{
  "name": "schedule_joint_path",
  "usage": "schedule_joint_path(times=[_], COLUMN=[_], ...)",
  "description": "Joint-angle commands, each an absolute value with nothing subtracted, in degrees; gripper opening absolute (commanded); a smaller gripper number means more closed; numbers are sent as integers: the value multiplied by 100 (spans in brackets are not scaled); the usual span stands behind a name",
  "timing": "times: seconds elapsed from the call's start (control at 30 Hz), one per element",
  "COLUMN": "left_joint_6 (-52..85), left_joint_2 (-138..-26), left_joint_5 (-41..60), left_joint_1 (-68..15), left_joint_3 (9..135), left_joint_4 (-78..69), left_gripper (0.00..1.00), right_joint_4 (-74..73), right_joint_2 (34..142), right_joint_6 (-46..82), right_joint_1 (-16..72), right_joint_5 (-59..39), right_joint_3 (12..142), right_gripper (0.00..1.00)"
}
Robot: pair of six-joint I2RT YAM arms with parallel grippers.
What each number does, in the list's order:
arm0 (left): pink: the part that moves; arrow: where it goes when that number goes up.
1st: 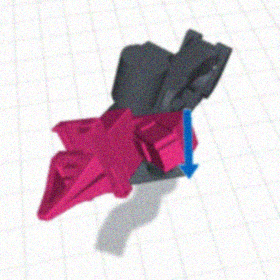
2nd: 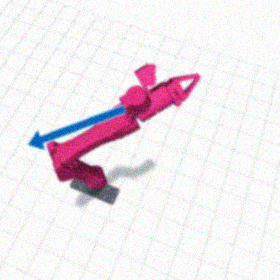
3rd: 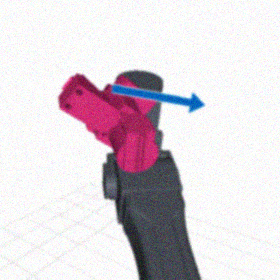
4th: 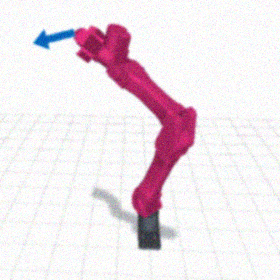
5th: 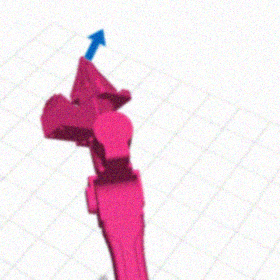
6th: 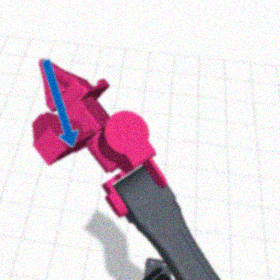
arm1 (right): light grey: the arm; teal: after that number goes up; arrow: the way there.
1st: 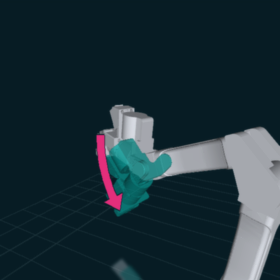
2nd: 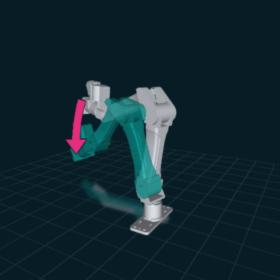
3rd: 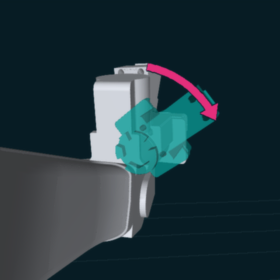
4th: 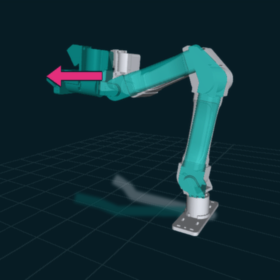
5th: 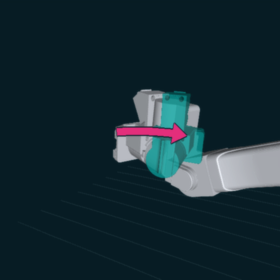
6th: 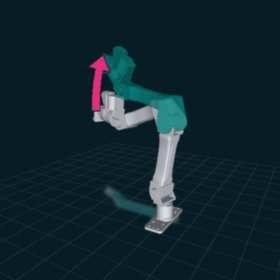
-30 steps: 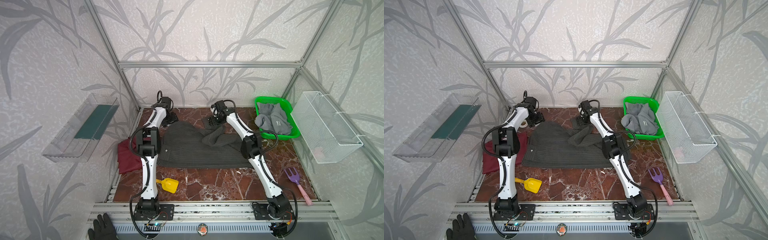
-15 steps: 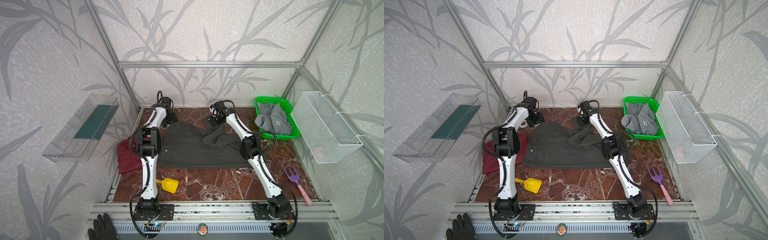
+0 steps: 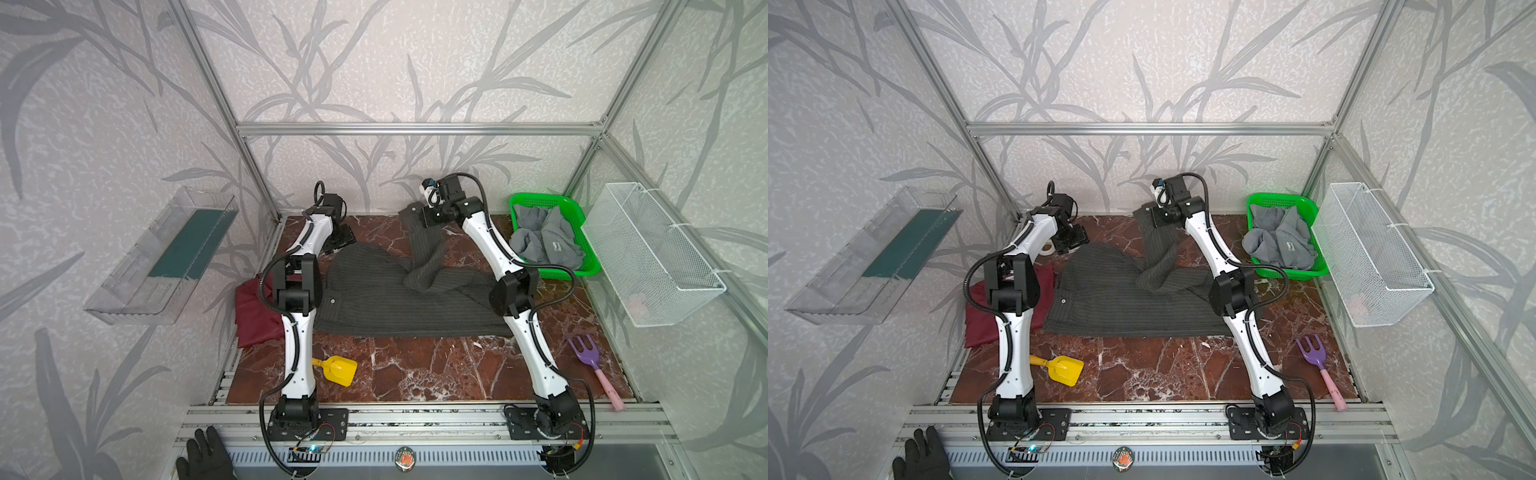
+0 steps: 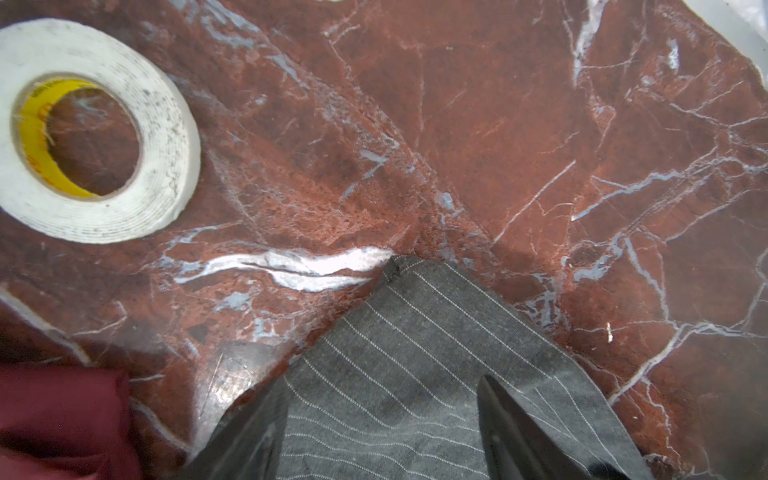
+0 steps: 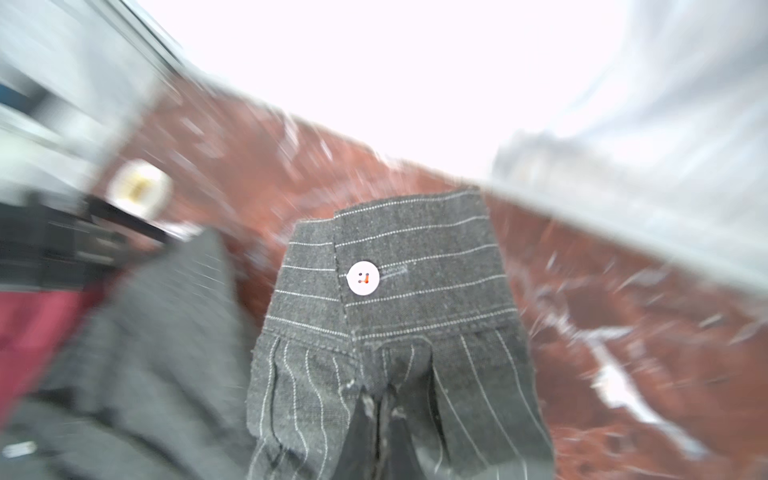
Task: Fold and stack the long sleeve shirts
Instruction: 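Grasp the buttoned sleeve cuff with the right gripper while the left holds the shirt corner, then lift the sleeve cuff high with the right gripper while the left holds the shirt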
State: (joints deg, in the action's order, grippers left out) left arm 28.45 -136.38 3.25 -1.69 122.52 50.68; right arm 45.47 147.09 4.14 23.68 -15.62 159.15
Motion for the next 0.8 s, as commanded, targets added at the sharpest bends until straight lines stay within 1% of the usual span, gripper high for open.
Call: schedule_joint_path(times=[0.0,0.23,0.37,0.53,0.6,0.67,0.77], left_joint_6=[2824,2906,2933,2948,2964,3006,3115], left_joint_2=[-13544,-13592,-13601,-13718,-13745,-13811,-14006], left_joint_5=[263,285,308,395,393,421,384], left_joint_1=[-141,-98,-70,-35,-35,-35,-35], left_joint_3=[12199,12213,12243,12428,12461,12517,12821], left_joint_4=[5189,5199,5191,5289,5284,5294,5458], left_gripper=[73,73,73,73,73,73,73], right_joint_4=[4242,4024,3701,3252,3072,2893,2770], right_joint_2=[13853,12946,12563,12291,12259,12267,12235], right_joint_6=[168,-218,-349,-143,131,453,541], right_joint_1=[2438,2426,2358,2123,1947,1785,1741], right_joint_5=[-1768,-1567,-1736,-1833,-2060,-2504,-2936], right_joint_3=[15839,15723,15638,15681,15699,15732,15692], right_gripper=[0,0,0,0,0,0,0])
